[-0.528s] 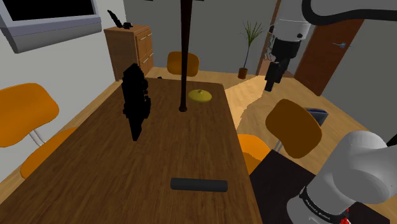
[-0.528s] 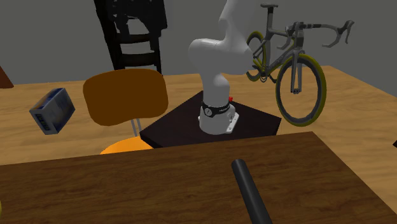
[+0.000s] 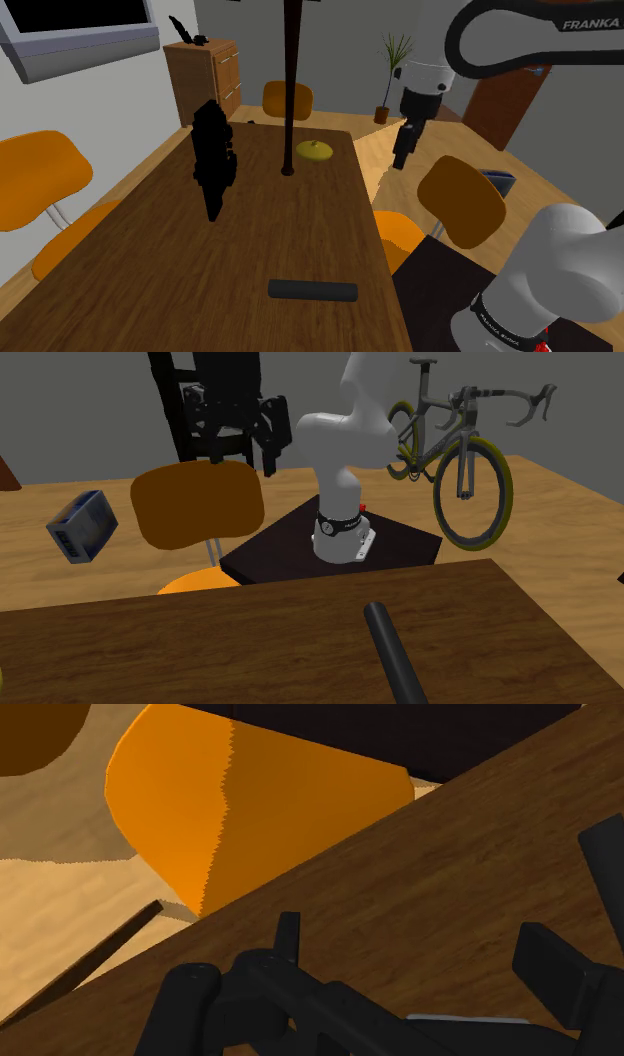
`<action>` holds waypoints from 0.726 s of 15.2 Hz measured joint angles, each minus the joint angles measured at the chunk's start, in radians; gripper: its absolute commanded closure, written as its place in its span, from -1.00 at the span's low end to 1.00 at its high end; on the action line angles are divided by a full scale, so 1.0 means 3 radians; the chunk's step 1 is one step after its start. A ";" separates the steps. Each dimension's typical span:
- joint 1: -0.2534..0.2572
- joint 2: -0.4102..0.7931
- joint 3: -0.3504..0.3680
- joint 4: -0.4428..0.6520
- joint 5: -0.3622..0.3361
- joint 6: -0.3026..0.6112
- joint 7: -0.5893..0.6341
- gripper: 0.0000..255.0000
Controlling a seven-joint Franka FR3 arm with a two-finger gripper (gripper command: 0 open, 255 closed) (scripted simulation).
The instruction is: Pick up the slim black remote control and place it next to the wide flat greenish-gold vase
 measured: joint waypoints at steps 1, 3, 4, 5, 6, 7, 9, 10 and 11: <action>0.0044 0.0018 0.0032 -0.0039 0.0036 0.0055 -0.0003 -1.00; 0.0140 0.0111 0.0109 -0.0099 0.0116 0.0202 0.0005 -1.00; 0.0180 0.0148 0.0131 -0.0151 0.0145 0.0288 -0.0013 -1.00; 0.0221 0.0187 0.0156 -0.0206 0.0176 0.0379 -0.0026 -1.00; 0.0271 0.0231 0.0195 -0.0223 0.0217 0.0438 -0.0024 -1.00; 0.0318 0.0274 0.0230 -0.0259 0.0254 0.0516 -0.0029 -1.00; 0.0413 0.0383 0.0303 -0.0329 0.0326 0.0694 -0.0038 -1.00; 0.0462 0.0436 0.0342 -0.0353 0.0364 0.0771 -0.0041 -1.00; 0.0511 0.0517 0.0384 -0.0358 0.0402 0.0857 -0.0041 -1.00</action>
